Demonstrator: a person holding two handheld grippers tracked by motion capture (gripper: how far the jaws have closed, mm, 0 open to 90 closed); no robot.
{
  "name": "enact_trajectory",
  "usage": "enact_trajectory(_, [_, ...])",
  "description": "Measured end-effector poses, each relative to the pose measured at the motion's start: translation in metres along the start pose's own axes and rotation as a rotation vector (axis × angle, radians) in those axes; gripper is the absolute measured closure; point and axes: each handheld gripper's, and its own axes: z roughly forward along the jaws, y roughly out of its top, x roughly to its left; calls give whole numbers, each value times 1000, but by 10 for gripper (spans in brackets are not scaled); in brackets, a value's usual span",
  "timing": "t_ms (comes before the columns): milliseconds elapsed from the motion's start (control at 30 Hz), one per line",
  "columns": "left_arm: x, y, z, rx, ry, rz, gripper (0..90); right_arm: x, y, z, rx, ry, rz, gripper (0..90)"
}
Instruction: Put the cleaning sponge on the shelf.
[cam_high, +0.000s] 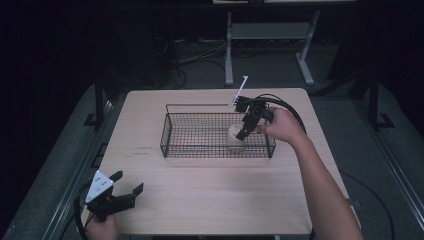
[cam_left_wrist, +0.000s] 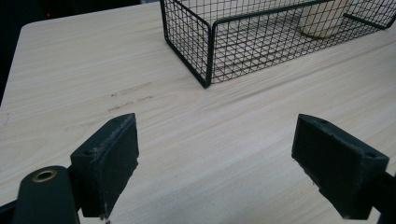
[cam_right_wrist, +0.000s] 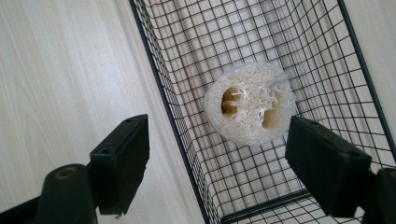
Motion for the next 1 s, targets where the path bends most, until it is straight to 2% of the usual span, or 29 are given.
enact_trajectory(300, [0,0,0,-4,2,-1,139,10,1,-1,8,-9,-29,187])
enact_trajectory(400, [0,0,0,-2,1,-7,139,16,1,-1,-14,8,-41,187])
enact_trajectory(667, [0,0,0,2,1,1,139,27,1,2,-11,23,-70,185])
enact_trajectory(1000, [0,0,0,4,3,0,139,39,0,2,-24,11,-96,192])
